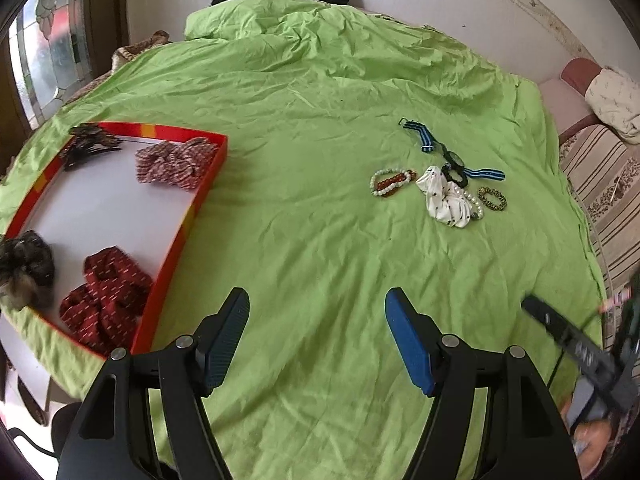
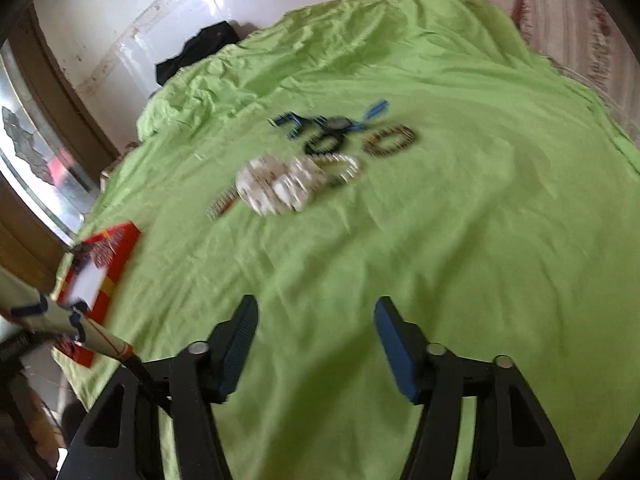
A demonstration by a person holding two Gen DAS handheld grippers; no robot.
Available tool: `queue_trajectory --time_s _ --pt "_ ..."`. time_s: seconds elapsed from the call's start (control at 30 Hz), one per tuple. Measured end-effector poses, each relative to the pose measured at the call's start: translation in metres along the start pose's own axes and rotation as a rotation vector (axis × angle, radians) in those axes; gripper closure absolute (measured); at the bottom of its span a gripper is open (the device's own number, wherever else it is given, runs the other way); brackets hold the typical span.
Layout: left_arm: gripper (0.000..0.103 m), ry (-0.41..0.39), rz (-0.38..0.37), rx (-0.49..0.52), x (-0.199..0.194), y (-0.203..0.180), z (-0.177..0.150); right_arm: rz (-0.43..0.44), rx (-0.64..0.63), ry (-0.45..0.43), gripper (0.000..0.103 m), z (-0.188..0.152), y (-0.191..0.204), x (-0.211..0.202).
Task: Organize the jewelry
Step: 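Move right tool to the white cherry-print scrunchie and grasp it, then grasp the pearl bracelet with left tool while right tool holds white scrunchie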
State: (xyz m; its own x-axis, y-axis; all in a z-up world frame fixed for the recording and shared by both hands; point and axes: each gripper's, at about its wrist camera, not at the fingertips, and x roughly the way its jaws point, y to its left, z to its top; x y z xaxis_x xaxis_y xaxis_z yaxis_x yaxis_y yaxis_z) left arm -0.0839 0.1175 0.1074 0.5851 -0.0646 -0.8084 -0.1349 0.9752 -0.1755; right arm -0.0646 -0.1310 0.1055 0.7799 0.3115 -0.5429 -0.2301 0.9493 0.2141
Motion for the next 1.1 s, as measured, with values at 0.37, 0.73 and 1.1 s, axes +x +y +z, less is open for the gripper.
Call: queue_trajectory --time_s 0.37,0.73,1.1 --pt "0.033 0.036 -0.013 0.032 0.037 -0.001 0.010 0.016 -0.052 0.050 0.044 0.081 0.027 0.109" --pt "0.033 0.073 -0.065 0.001 0.062 -0.004 0.038 0.067 -0.003 0.110 0.095 0.053 0.004 0.087" --pt "0.048 0.065 -0.058 0.161 0.113 -0.063 0.079 -0.003 0.012 -0.007 0.056 0.008 -0.043 0.046"
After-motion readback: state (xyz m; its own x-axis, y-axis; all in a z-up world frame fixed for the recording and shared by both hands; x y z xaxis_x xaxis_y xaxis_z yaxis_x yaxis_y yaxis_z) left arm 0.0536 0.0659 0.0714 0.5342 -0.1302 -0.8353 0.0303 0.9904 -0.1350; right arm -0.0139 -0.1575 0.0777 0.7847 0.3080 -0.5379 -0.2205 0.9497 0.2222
